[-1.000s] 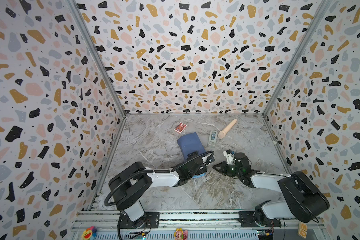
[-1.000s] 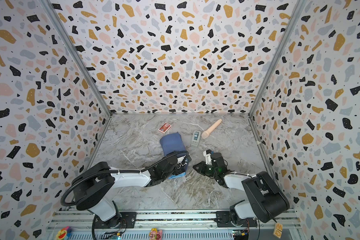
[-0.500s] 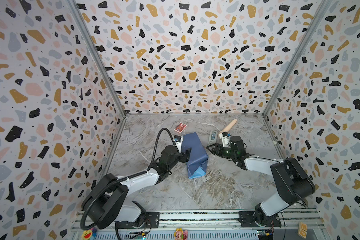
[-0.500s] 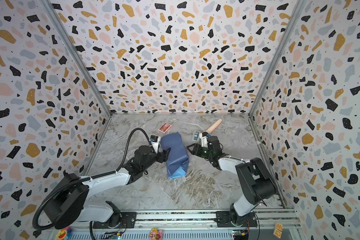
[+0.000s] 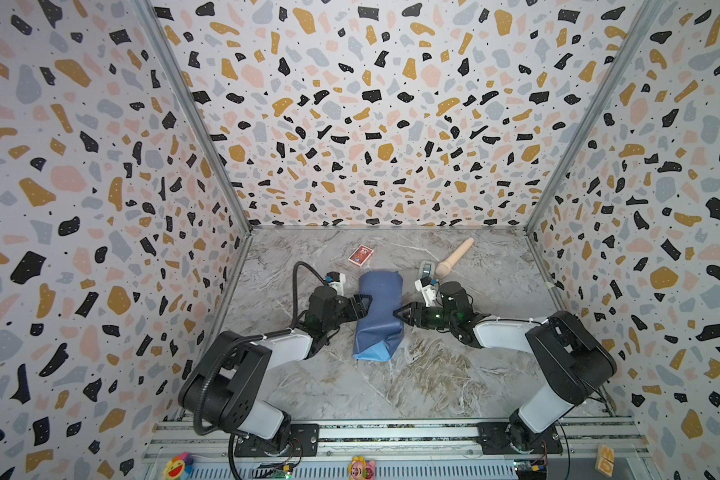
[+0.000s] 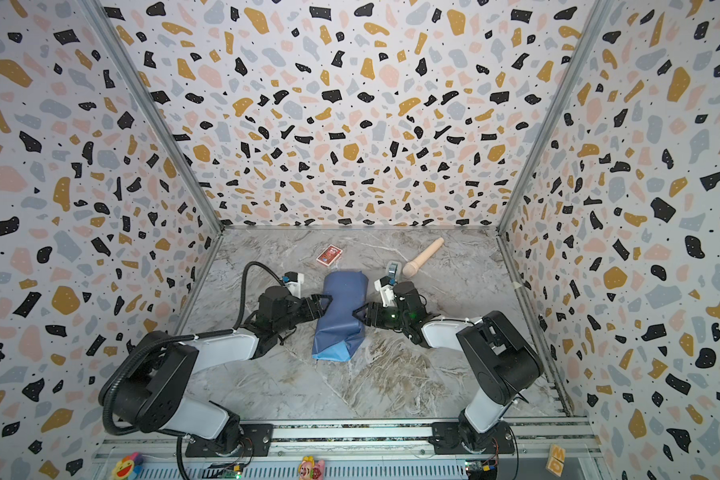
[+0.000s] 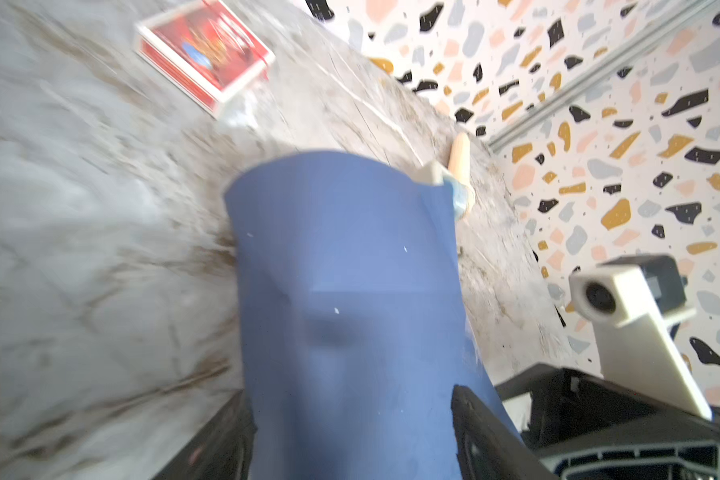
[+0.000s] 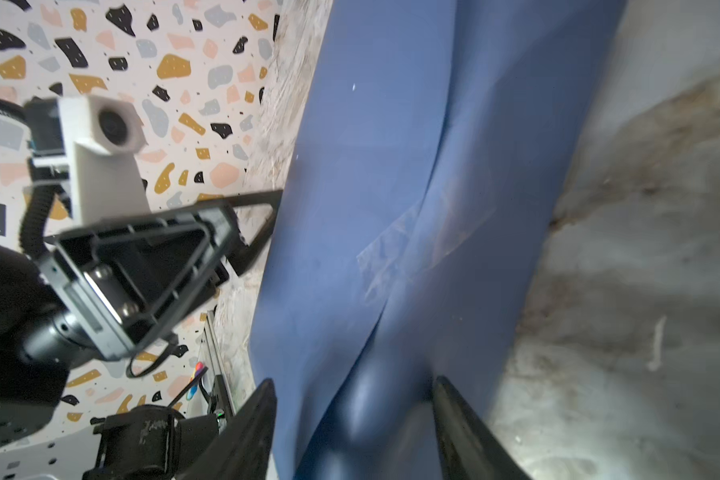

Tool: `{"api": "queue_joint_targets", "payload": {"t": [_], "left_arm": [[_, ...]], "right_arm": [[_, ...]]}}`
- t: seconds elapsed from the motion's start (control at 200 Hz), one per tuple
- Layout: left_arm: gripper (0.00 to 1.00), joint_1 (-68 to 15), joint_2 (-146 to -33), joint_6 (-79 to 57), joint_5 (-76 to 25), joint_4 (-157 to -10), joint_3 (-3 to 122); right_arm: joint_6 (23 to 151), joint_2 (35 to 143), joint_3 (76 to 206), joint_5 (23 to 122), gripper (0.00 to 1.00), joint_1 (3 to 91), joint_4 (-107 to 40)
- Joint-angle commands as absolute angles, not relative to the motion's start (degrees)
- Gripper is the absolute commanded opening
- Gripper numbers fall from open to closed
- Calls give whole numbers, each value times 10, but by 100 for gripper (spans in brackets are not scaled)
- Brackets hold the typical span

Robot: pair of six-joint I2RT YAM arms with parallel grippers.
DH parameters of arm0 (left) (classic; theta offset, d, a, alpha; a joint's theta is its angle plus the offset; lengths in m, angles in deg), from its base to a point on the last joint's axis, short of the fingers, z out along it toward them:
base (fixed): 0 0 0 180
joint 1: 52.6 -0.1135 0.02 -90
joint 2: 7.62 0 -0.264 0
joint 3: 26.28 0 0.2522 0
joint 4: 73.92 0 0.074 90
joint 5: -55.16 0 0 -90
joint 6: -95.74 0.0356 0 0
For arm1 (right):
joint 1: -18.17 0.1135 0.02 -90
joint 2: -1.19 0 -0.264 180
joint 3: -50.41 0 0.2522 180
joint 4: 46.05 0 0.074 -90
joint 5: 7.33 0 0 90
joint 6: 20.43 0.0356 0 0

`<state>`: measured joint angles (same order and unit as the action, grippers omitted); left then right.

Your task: Wrap the gift box in paper

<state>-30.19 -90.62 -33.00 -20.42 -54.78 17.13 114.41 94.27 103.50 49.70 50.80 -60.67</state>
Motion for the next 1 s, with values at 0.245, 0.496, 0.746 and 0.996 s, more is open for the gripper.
{"api": "queue_joint_targets", "payload": {"t": [0.245,0.496,0.746,0.996], "left_arm": [[79,-264,-636,-296,-241,-693,22],[78,-194,-645,-246,-298,-713,8],[61,-181,-756,-255,-291,-647,20],[50,-178,-787,-301,-344,-582,8]], "right_arm": [[904,835,1134,655,65,562,-405],[836,949,1263,603,63,614,-346],[835,1003,1291,584,58,617,-338],[827,1008,1283,598,56,617,-335]]}}
